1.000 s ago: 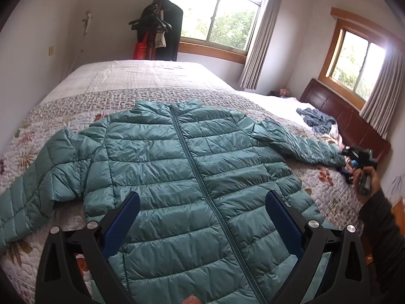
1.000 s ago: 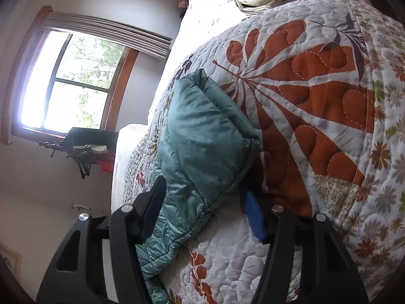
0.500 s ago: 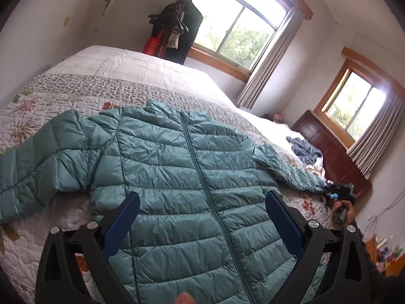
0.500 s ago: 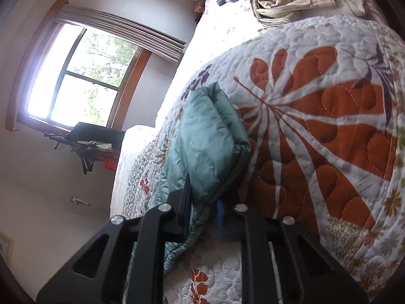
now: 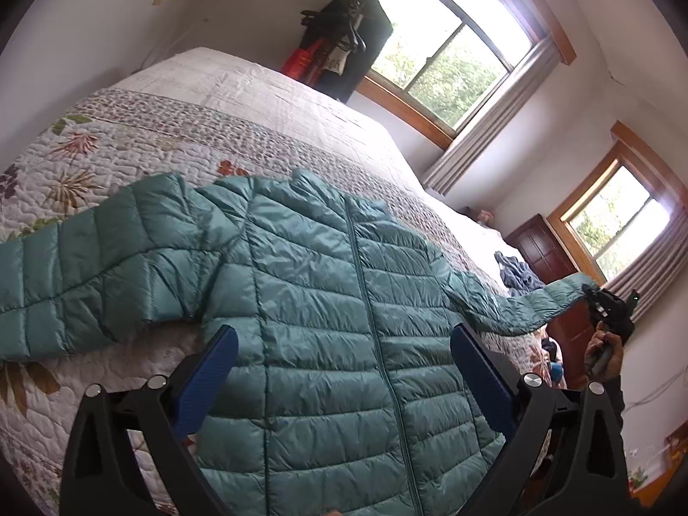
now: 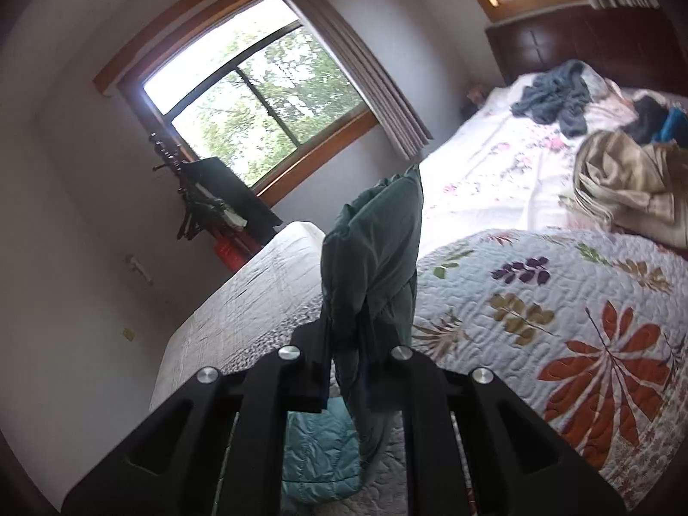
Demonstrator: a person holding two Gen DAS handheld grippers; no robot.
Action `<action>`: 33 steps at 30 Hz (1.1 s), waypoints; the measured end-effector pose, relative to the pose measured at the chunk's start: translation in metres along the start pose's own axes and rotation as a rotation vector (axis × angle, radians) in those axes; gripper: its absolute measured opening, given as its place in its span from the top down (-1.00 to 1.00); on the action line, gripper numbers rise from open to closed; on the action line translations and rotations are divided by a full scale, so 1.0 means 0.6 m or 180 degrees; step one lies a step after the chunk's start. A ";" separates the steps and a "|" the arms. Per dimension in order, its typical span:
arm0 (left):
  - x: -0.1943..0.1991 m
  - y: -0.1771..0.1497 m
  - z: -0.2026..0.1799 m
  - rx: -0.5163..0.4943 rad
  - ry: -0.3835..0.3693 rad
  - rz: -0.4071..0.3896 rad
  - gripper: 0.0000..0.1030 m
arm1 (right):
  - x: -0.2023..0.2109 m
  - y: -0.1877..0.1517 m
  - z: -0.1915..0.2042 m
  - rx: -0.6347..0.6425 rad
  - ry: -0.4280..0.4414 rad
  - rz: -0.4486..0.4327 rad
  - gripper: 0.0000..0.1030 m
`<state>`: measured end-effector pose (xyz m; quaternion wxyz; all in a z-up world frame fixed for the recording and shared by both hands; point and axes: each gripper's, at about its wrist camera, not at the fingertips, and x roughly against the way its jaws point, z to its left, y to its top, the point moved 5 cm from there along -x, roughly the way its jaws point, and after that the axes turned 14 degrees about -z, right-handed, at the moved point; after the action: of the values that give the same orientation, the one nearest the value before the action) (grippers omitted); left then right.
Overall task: Fold large clothes
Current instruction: 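Fold the held sleeve across the jacket body with the right gripper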
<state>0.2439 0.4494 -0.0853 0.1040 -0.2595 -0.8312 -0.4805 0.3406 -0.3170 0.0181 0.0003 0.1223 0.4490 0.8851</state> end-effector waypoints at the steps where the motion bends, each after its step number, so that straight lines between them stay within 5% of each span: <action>1: 0.002 0.006 0.003 0.0028 0.0006 -0.0028 -0.93 | -0.001 -0.002 0.034 0.0104 0.0096 0.0009 0.83; 12: -0.003 0.059 -0.016 0.0181 -0.0262 -0.0136 -0.93 | 0.005 -0.157 0.351 0.1246 0.0857 0.0164 0.83; 18: -0.029 0.075 -0.025 0.0284 -0.0412 -0.0055 -0.93 | -0.009 -0.325 0.456 0.1778 0.1167 0.0540 0.83; 28: -0.127 0.053 0.009 0.0840 -0.0705 0.0288 -0.93 | -0.028 -0.673 0.485 0.2723 0.1274 0.1651 0.82; 31: -0.171 0.033 0.019 0.1058 -0.0764 0.0468 -0.93 | -0.019 -0.702 0.480 0.2785 0.1319 0.1811 0.63; 33: -0.200 0.018 0.025 0.1115 -0.0701 0.0558 -0.93 | -0.002 -0.692 0.477 0.2703 0.1391 0.1800 0.24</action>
<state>0.3522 0.4266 -0.1354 0.0974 -0.3597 -0.8826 -0.2867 0.3583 0.1579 -0.1498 -0.3799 0.0410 0.7056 0.5967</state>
